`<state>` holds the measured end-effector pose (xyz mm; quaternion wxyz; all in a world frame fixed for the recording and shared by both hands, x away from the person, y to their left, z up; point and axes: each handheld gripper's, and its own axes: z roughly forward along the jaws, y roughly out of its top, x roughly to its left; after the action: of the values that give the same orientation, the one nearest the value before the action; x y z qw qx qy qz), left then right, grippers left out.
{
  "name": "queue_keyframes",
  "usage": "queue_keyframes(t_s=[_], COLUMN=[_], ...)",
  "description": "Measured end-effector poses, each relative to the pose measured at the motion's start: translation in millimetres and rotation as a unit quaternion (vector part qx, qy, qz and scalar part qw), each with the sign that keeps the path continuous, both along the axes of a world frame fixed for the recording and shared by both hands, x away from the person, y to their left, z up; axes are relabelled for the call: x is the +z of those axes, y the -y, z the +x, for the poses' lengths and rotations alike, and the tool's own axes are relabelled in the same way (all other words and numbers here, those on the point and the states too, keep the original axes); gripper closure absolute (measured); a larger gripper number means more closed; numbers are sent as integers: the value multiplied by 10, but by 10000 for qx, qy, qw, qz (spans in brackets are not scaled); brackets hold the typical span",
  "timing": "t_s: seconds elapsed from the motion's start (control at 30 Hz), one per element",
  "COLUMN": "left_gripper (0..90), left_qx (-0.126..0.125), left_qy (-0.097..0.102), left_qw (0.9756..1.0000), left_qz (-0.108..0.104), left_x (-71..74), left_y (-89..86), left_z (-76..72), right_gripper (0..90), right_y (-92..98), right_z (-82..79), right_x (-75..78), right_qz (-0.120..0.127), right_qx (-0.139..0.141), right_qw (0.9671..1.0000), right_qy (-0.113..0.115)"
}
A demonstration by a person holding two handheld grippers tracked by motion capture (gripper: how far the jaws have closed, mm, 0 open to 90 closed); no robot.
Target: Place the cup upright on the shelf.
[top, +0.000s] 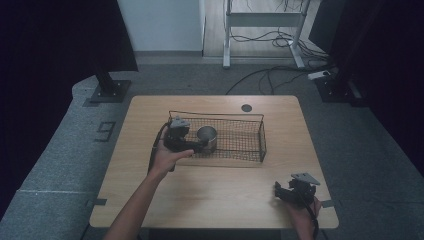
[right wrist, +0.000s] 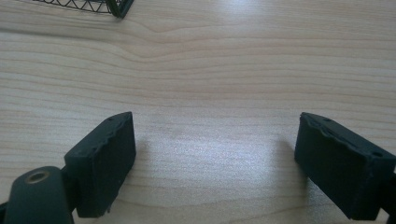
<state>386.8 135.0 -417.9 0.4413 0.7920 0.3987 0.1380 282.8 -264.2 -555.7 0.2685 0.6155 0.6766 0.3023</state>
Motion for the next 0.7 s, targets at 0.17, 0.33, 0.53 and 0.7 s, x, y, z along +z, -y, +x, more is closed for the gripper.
queue_keyframes(t_s=[0.17,0.33,0.53,0.7], left_gripper=[89,93,101,104], left_qx=[-61,-40,27,90], left_qy=[27,89,-16,-100], left_qw=[9999,9999,9999,9998], left_qz=[-88,-86,137,177], left_x=[-89,-202,-400,-555], left_y=[-113,-227,-338,-433], left_z=[-168,-348,-532,-651], right_gripper=[123,123,123,123], right_y=[-1,-1,-1,-2], right_z=[0,0,0,0], right_x=[2,1,1,2], right_qz=[3,2,1,1], right_qx=[-10,-5,-5,-10], right_qw=[10000,10000,10000,10000], right_qy=[-10,-7,-6,-7])
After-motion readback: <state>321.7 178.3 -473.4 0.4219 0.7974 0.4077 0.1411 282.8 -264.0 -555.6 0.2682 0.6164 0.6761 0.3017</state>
